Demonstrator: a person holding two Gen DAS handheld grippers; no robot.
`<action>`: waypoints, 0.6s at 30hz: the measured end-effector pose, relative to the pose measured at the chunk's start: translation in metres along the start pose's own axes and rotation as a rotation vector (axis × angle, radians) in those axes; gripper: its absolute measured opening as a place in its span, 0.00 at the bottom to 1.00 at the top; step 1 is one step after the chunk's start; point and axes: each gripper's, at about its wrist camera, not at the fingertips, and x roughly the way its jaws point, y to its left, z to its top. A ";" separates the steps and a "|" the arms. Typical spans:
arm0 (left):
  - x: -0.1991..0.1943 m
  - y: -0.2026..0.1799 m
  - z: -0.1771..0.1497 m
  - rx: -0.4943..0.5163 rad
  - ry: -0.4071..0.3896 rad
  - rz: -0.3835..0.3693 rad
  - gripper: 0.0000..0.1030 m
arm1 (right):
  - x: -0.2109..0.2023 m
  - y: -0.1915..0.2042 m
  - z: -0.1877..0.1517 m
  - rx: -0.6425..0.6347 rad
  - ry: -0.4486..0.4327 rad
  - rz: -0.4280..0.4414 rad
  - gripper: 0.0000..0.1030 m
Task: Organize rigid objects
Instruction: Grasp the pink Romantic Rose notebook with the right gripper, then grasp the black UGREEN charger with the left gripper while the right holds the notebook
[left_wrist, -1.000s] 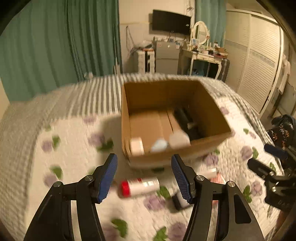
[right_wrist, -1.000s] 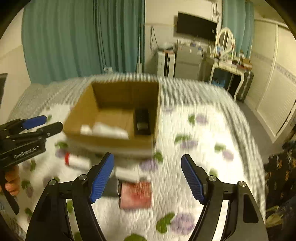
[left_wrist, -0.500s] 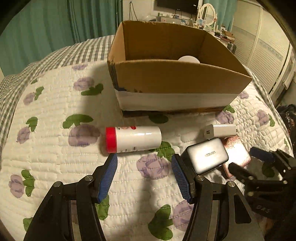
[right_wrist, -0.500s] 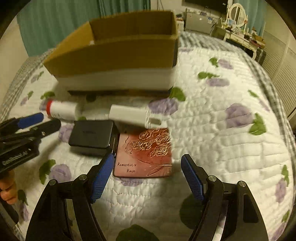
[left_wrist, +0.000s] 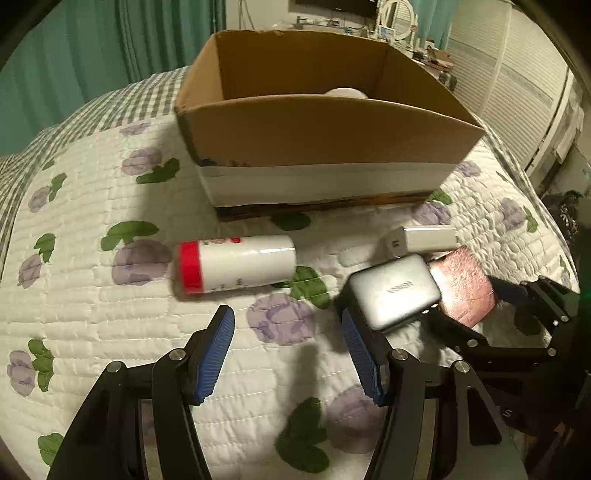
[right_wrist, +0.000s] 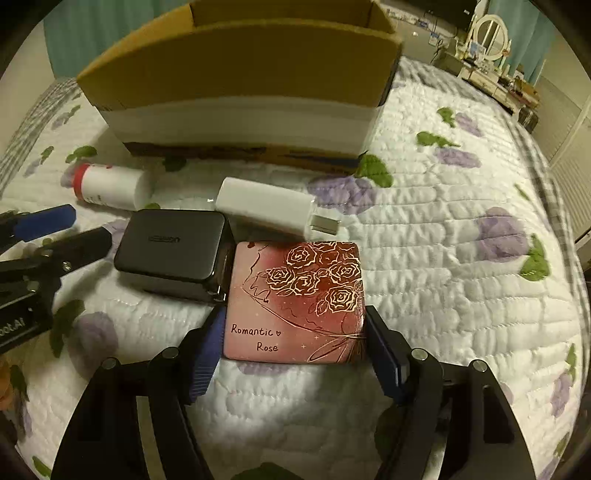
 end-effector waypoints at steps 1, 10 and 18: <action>-0.001 -0.003 0.000 0.003 0.001 -0.004 0.62 | -0.005 -0.002 -0.001 0.004 -0.010 -0.003 0.69; -0.008 -0.012 0.010 -0.046 -0.011 -0.005 0.62 | -0.056 -0.028 -0.004 0.042 -0.134 -0.041 0.69; 0.006 -0.052 0.023 -0.018 0.029 -0.058 0.62 | -0.062 -0.053 -0.003 0.082 -0.168 -0.039 0.69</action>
